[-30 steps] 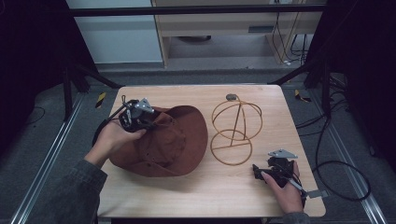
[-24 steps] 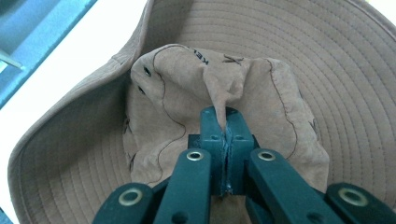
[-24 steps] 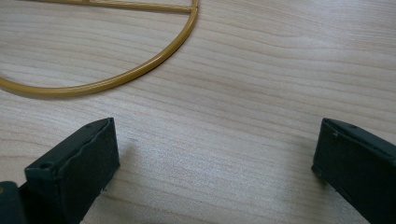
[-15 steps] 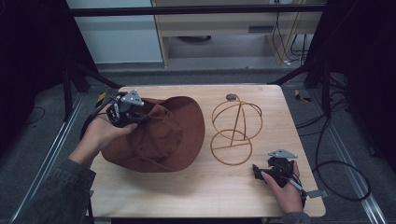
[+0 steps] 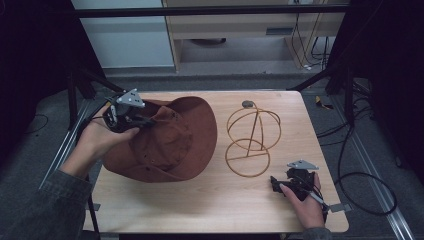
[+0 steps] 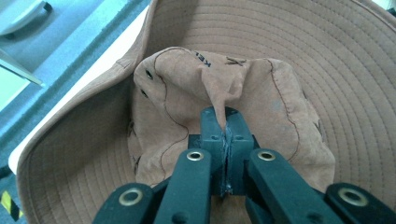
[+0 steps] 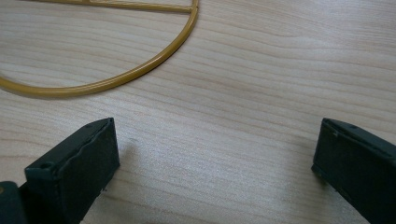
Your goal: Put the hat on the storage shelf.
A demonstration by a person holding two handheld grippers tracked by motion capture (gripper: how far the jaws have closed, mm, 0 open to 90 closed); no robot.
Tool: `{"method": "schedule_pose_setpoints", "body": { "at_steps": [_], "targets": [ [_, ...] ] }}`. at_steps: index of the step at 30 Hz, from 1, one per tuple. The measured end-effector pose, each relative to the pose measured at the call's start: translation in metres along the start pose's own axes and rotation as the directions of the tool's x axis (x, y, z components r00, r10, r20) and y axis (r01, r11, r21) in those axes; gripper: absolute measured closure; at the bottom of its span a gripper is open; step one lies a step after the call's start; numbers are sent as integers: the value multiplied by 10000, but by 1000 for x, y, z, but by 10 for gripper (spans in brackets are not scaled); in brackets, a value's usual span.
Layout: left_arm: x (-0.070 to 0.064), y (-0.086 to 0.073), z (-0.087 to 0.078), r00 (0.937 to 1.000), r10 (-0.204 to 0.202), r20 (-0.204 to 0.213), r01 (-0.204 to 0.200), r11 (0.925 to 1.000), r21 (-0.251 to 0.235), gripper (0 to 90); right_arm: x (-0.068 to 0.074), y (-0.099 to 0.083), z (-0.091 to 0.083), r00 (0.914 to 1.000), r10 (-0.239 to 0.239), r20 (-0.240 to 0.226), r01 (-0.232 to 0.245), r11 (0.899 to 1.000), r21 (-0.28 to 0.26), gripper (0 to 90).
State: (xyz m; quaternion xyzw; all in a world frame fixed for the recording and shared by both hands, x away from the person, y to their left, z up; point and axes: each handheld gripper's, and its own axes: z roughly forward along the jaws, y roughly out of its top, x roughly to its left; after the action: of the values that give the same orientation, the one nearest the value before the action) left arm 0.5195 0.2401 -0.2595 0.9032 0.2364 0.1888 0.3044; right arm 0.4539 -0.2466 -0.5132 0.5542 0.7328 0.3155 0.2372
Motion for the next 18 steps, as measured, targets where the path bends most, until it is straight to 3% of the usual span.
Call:
{"method": "schedule_pose_setpoints", "body": {
  "at_steps": [18],
  "targets": [
    [-5, 41, -30, 9981, 540, -307, -553, 9975, -437, 885, 0, 0, 0, 10000, -8, 18, 8, 10000, 13, 4]
  ]
}}
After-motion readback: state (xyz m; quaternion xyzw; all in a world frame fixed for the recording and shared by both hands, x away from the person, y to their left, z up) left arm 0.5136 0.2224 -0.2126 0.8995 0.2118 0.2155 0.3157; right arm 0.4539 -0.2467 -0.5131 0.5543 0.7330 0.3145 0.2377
